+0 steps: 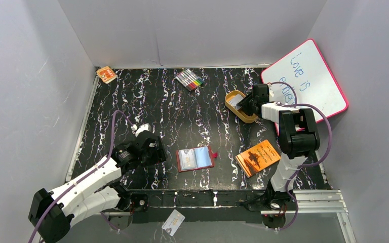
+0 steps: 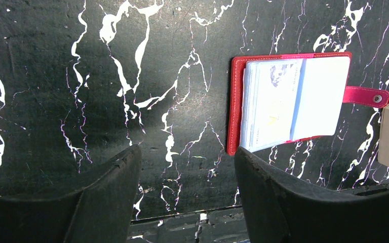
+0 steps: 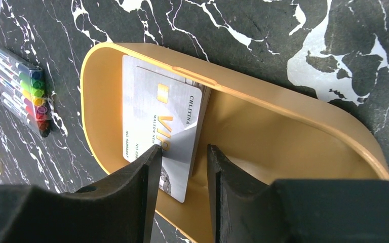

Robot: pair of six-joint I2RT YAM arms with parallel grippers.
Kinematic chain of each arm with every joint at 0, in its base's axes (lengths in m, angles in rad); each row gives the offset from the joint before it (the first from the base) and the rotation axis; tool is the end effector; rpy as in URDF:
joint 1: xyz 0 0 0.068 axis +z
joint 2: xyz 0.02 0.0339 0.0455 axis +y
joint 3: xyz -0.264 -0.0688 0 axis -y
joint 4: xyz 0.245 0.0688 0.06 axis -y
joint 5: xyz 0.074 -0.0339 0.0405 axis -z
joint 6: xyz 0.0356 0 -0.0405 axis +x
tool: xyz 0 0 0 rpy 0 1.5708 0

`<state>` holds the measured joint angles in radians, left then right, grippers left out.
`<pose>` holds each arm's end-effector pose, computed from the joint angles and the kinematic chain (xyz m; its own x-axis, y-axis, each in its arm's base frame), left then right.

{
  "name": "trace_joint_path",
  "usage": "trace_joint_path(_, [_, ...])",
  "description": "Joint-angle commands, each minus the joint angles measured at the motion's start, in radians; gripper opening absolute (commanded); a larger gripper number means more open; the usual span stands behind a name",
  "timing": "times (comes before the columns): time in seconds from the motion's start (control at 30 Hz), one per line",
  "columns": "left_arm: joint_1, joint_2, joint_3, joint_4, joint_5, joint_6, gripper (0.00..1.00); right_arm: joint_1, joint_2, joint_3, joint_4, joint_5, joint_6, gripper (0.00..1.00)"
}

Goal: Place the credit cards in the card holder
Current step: Pick up the credit card from the storage box.

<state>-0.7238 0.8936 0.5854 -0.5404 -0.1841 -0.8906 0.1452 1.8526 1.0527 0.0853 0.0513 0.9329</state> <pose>0.1379 -0.1132 0.2203 -0.7893 -0.3225 -0.5225 -0.0847 0.9000 -0.4275 0.3861 0.0546 0.1614 -0.4714 0.7419 -0.4768 0.4577 0.6680 0.5868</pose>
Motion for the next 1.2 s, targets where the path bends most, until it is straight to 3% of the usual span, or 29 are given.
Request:
trace_joint_path(0.0, [-0.003,-0.016,0.013,-0.025,-0.019,-0.001,0.64,-0.003,-0.019,0.013,0.018,0.013,-0.001,0.44])
trace_joint_path(0.63, [-0.004,-0.028,0.004,-0.024,-0.005,-0.013,0.64,-0.007,-0.101,-0.05,0.034,0.005,-0.006,0.18])
trace_joint_path(1.17, [-0.003,-0.03,0.002,-0.022,-0.003,-0.016,0.64,-0.006,-0.148,-0.047,0.023,-0.005,0.004,0.04])
